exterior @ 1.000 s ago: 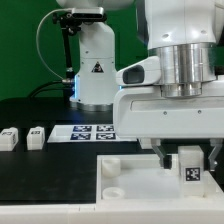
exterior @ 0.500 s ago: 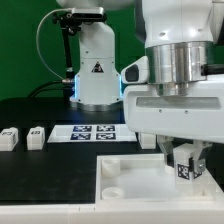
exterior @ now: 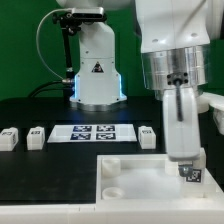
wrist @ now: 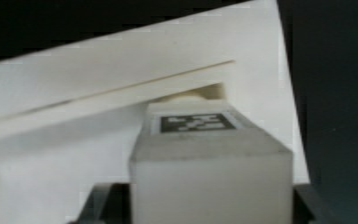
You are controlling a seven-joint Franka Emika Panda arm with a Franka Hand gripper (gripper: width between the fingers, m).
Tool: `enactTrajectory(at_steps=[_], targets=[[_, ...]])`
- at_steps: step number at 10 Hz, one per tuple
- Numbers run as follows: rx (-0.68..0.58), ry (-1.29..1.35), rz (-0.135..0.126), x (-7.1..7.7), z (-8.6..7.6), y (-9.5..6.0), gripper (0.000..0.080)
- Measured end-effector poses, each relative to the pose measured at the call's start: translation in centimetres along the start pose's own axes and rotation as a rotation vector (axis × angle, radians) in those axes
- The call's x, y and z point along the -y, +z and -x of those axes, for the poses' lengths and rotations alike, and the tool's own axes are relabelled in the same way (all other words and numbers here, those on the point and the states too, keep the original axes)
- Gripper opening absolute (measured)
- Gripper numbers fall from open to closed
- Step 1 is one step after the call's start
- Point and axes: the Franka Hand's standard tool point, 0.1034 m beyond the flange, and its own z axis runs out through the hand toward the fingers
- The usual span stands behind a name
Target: Assemble one leg
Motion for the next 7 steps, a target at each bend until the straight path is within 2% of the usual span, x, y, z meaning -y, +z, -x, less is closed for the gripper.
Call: enactTrajectory(at_steps=[3,4,5,6,7], targets=[[-0.01,0.141,-0.006,-0.09,-0.11,-0.04,0.0297],[-0.011,0.124,-0.005,-0.13,-0.09,-0.01,0.0374],[-0.011,0.118,-0.005,-0.13,-0.09,0.0,0.0374],[-0.011,0.118,-0.005,-0.13,-0.09,0.01,0.0553],[-0.012,0.115,-0.006,-0.24,-0.06,0.11,0.0553]])
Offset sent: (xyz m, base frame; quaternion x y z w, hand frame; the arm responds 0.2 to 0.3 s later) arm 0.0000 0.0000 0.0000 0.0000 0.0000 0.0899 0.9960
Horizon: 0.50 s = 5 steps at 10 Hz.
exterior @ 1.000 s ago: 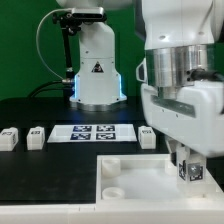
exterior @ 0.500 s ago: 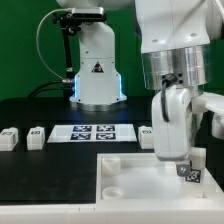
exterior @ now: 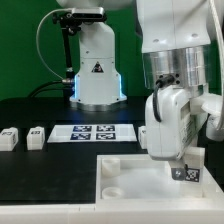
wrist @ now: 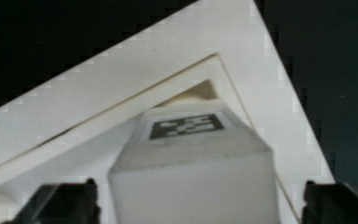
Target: Assemble one leg
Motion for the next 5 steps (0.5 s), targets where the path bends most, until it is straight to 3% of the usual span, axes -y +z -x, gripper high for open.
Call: enactTrajectory(at_steps=[1,2,4,5], targets=[[-0.004,-0.012,0.008,-0.7,0.1,0.3,0.0629],[0.001,-0.028,0.01,-1.1,0.7,-0.1,0.0644],[0.034,-0.046,-0.001,-1.9,1.8,-3.0,0.0649],[0.036,-0.045,-0.001,-1.9,1.6,-3.3,0.0649]])
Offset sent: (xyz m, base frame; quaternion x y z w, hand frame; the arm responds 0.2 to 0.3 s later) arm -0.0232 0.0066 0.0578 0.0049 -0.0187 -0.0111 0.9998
